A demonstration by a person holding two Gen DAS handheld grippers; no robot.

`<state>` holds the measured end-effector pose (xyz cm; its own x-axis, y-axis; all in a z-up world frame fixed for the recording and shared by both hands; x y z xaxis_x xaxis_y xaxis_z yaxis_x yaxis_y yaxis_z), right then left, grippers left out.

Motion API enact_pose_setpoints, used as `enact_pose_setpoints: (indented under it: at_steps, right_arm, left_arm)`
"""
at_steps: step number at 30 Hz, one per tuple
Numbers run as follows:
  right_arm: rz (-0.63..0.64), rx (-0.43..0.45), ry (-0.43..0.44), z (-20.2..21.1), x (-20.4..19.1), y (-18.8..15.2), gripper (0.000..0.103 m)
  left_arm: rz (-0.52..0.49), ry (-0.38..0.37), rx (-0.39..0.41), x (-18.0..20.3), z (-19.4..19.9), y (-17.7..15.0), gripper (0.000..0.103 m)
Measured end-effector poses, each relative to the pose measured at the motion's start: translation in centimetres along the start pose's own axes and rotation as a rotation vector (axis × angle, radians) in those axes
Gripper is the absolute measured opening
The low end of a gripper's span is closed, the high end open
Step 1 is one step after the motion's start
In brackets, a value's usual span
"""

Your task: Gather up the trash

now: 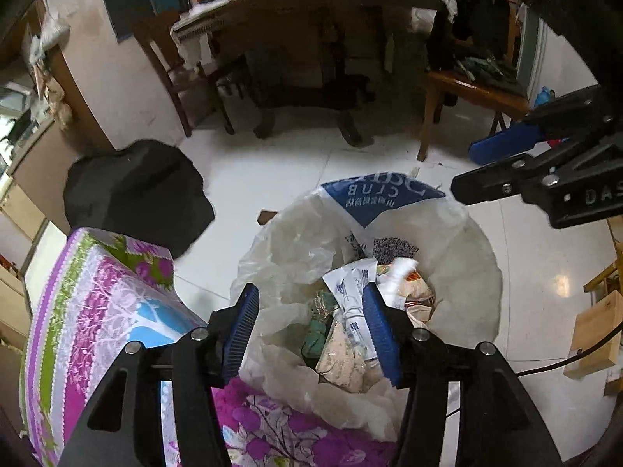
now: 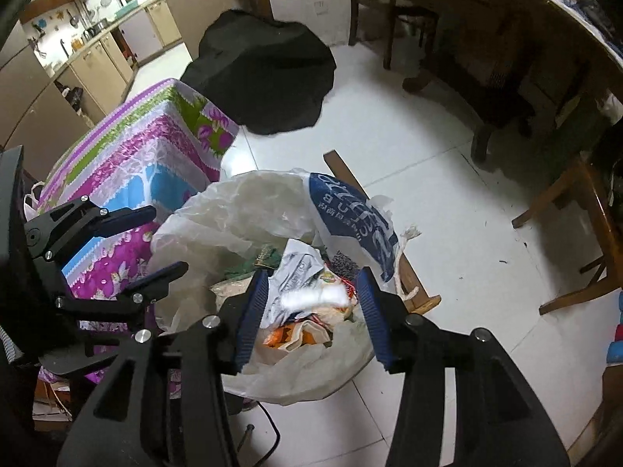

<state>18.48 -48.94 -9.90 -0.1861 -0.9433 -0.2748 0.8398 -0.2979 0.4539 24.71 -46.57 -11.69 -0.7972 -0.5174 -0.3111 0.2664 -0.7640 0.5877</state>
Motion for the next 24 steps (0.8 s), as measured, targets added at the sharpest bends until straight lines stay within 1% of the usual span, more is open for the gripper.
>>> enact_pose_setpoints:
  at_steps: [1, 2, 3, 4, 5, 6, 7, 8, 10, 11, 13, 14, 17, 18, 19, 20, 22, 24]
  right_arm:
    - [0.009, 0.027, -0.009, 0.4, -0.3, -0.3, 0.048]
    - [0.022, 0.059, -0.026, 1.0, -0.6, -0.6, 0.053]
    - [0.042, 0.102, -0.046, 1.7, -1.2, -1.2, 0.061]
    - [0.053, 0.132, -0.051, 2.3, -1.7, -1.7, 0.065]
    - [0.065, 0.178, -0.064, 3.3, -2.4, -2.5, 0.072]
    - [0.073, 0.21, -0.082, 4.0, -2.8, -3.1, 0.077]
    - [0.083, 0.247, -0.097, 4.9, -3.4, -3.8, 0.08]
    - [0.096, 0.287, -0.107, 5.9, -4.1, -4.5, 0.085]
    - [0.123, 0.38, -0.137, 8.2, -5.7, -6.4, 0.095]
    - [0.135, 0.435, -0.152, 9.7, -6.7, -7.7, 0.097]
    - [0.15, 0.503, -0.15, 11.4, -8.3, -9.7, 0.097]
    - [0.15, 0.537, -0.143, 12.3, -9.2, -10.8, 0.097]
    - [0.125, 0.617, -0.146, 13.8, -10.9, -13.5, 0.097]
    - [0.122, 0.641, -0.15, 14.1, -11.4, -14.2, 0.097]
    - [0.123, 0.666, -0.159, 14.5, -11.8, -14.9, 0.097]
    - [0.115, 0.692, -0.174, 15.0, -12.2, -15.8, 0.097]
    - [0.103, 0.698, -0.172, 15.3, -12.8, -16.9, 0.097]
    - [0.083, 0.705, -0.172, 15.6, -13.2, -18.1, 0.098]
  left_arm:
    - [-0.001, 0.01, 0.013, 0.1, 0.6, -0.1, 0.057]
    - [0.001, 0.024, 0.031, 0.0, 1.4, -0.3, 0.057]
    - [0.009, 0.038, 0.055, -0.1, 2.4, -0.8, 0.059]
    - [0.016, 0.044, 0.074, 0.0, 3.3, -1.0, 0.06]
    - [0.024, 0.051, 0.099, 0.0, 4.3, -1.4, 0.062]
    - [0.034, 0.062, 0.123, -0.1, 5.3, -1.9, 0.068]
    - [0.05, 0.07, 0.158, -0.2, 6.8, -2.6, 0.075]
    - [0.065, 0.068, 0.188, -0.2, 8.1, -3.4, 0.077]
    - [0.093, 0.073, 0.24, -0.2, 10.8, -5.1, 0.085]
    - [0.101, 0.072, 0.263, -0.1, 12.1, -5.9, 0.087]
    - [0.12, 0.083, 0.313, -0.1, 14.8, -7.8, 0.098]
    - [0.134, 0.096, 0.342, -0.3, 16.3, -8.8, 0.098]
    - [0.157, 0.1, 0.377, 0.1, 19.7, -11.3, 0.098]
    - [0.168, 0.117, 0.379, 0.1, 20.5, -12.0, 0.098]
    - [0.183, 0.149, 0.368, 0.1, 21.2, -13.0, 0.098]
    - [0.194, 0.163, 0.355, 0.3, 22.0, -14.0, 0.098]
    - [0.213, 0.162, 0.367, 0.6, 23.3, -15.2, 0.098]
    - [0.259, 0.185, 0.392, 0.4, 24.6, -16.4, 0.098]
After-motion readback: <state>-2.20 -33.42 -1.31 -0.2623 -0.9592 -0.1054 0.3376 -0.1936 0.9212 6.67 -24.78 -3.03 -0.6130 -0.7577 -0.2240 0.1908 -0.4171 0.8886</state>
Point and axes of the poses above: each gripper's, at about its wrist camera, not at the fingertips, and z roughly against the way its jaws point, x to its right, y to its top, the point moved 7 cm from there along -z, roughly the way its jaws point, and after that the axes turned 12 degrees about y, right-handed, at the moved point
